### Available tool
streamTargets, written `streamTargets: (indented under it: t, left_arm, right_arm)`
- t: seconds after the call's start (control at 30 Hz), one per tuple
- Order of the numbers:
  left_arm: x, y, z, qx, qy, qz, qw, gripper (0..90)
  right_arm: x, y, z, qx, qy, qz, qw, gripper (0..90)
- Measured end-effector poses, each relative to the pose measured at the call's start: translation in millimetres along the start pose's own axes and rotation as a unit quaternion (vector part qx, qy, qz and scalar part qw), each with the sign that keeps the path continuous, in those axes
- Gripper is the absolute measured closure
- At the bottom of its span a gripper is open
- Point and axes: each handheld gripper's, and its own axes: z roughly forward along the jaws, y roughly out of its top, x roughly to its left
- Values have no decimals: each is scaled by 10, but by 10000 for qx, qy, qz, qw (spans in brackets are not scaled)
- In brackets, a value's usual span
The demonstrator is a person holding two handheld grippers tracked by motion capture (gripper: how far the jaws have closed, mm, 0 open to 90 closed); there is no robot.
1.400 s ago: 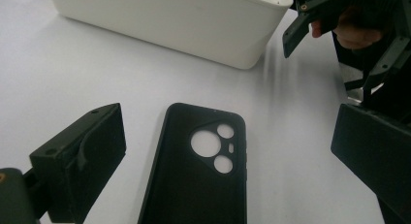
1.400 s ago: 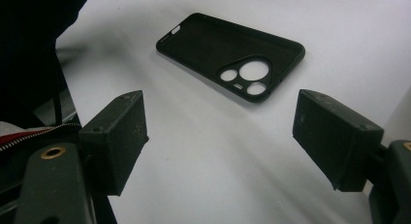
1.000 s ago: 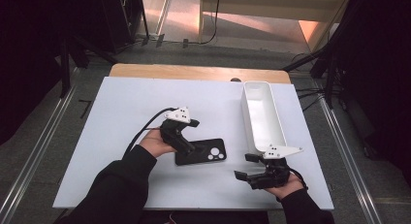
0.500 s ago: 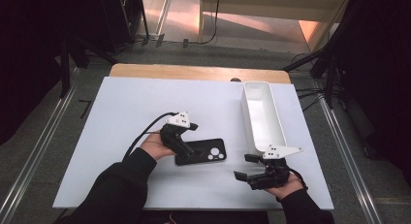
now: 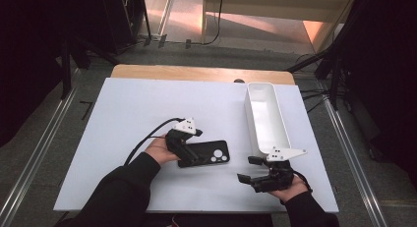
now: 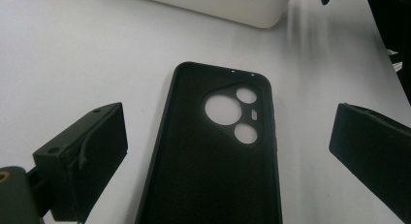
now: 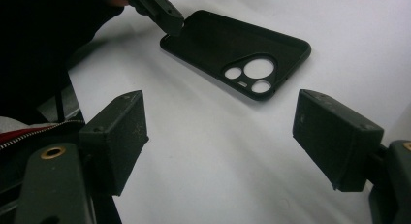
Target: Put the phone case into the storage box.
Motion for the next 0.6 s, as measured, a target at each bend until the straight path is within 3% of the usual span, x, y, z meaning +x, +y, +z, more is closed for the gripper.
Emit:
streamTargets:
  t: [0.2,0.37,0.6]
  left_arm:
    - [13,-66,47,37,87,-34,9999,3]
    - [29,-109,76,38,33,-60,10000,3]
    - [10,-166,176,393,86,83,9992,3]
  right_arm:
    - [0,-1,0,1,7,-26,10000,185]
    - [0,-2,2,10,1,-32,10000,185]
    - [1,-1,2,9,5,-34,10000,184]
